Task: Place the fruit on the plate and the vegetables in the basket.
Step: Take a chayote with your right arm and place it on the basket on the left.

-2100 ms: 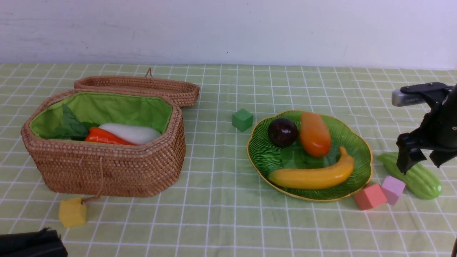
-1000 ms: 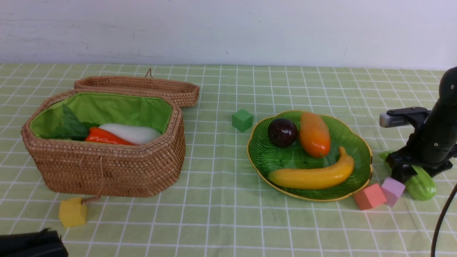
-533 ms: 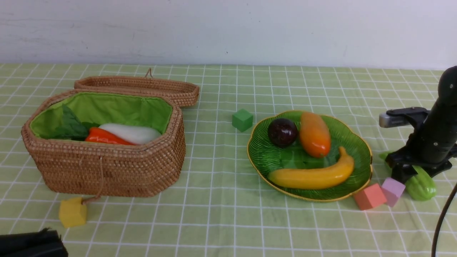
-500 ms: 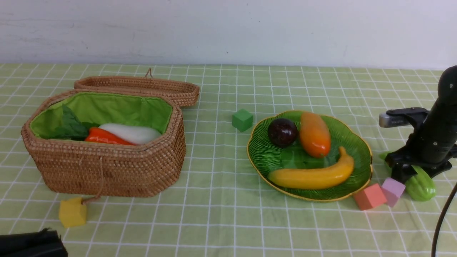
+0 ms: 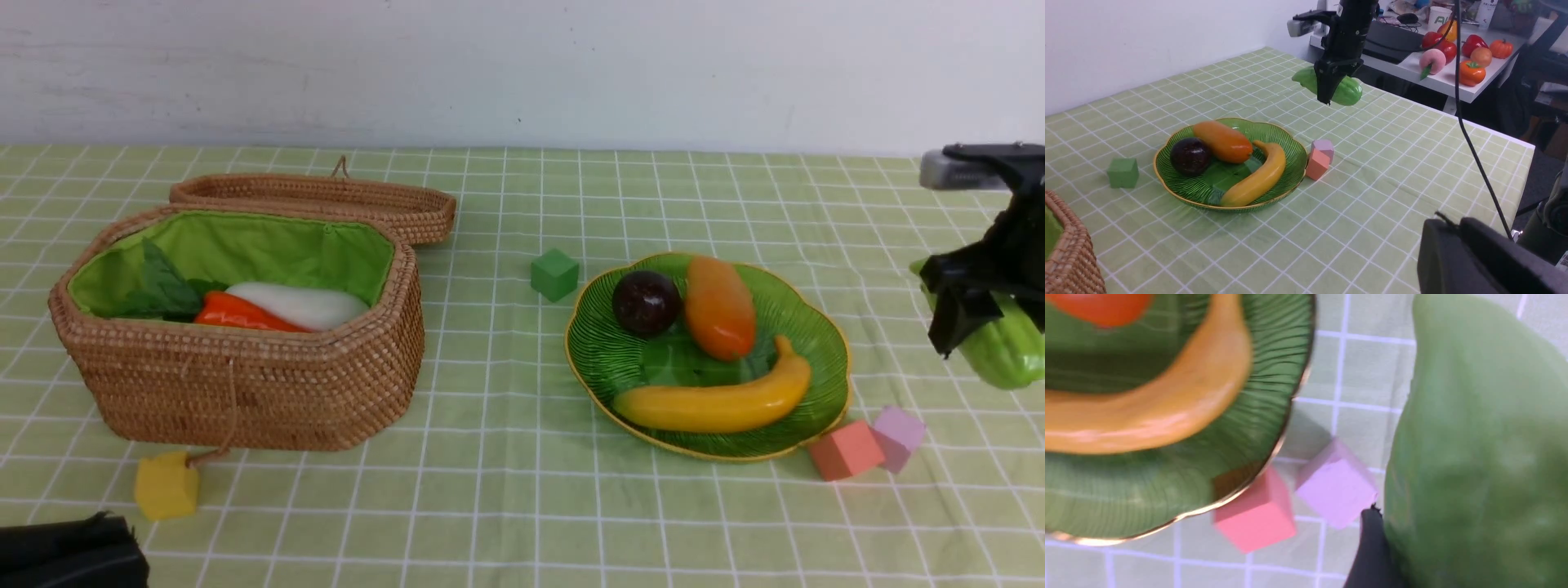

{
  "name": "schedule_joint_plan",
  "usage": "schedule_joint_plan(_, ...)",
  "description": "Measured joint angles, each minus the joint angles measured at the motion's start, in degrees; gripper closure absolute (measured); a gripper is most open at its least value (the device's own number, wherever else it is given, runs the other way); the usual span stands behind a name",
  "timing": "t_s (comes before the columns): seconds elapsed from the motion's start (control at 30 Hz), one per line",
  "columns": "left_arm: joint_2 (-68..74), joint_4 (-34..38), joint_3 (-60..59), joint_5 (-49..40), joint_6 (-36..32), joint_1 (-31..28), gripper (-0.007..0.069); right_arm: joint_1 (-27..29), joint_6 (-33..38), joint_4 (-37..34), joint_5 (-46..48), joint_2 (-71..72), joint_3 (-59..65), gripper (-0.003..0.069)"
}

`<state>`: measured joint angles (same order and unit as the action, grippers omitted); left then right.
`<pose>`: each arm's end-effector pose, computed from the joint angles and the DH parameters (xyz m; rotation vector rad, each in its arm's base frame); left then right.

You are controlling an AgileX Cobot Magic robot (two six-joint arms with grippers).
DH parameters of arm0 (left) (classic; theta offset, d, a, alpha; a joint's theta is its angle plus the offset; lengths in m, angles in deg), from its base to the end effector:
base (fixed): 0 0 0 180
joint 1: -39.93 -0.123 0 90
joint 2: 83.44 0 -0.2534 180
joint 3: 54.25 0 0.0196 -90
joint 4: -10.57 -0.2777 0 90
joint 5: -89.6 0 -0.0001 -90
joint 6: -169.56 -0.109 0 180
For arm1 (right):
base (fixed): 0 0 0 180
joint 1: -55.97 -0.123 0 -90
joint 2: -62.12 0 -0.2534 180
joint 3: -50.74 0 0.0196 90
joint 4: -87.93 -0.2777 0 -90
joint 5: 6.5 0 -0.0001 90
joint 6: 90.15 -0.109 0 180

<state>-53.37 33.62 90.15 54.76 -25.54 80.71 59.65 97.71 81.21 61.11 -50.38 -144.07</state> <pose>0.0831 -0.1039 0.3668 0.7190 1.6220 -0.7682 0.4024 -0.0141 0.2346 -0.0607 2.8719 0.1261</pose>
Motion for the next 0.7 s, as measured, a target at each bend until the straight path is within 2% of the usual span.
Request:
schedule_joint_plan(0.2,0.00,-3.35,0.00,0.05,0.43,0.00,0.0586,-8.48,-3.24,-1.06,0.03,9.18,0.00,0.0193)
schedule_joint_plan(0.33,0.00,-11.08,0.00,0.97,6.36,0.00,0.0586,-19.64,-3.74,-4.63,-3.48,13.23,-0.94,0.0193)
schedule_joint_plan(0.37,0.00,-11.08,0.00,1.04,6.76,0.00,0.0586,-20.73,-3.79,-4.76,-3.96,13.23,-1.07,0.0193)
schedule_joint_plan(0.43,0.00,-21.01,0.00,0.98,13.80,0.00,0.0585,-27.61,-3.73,-5.44,-8.03,12.36,-3.21,0.0193)
schedule_joint_plan(0.47,0.00,-21.01,0.00,0.98,13.80,0.00,0.0585,-28.12,-3.73,-5.50,-8.38,12.22,-3.41,0.0193)
schedule_joint_plan(0.5,0.00,-27.28,0.00,0.55,19.64,0.00,0.0585,-31.89,-3.73,-5.82,-11.04,10.80,-5.09,0.0193)
schedule_joint_plan(0.53,0.00,-31.46,0.00,0.17,22.49,0.00,0.0585,-34.07,-3.73,-5.96,-13.05,9.63,-6.30,0.0193)
schedule_joint_plan(0.7,-0.12,-50.30,0.00,-3.65,40.54,0.00,0.0585,-42.07,-2.36,-6.38,-21.60,2.26,-13.25,0.0193)
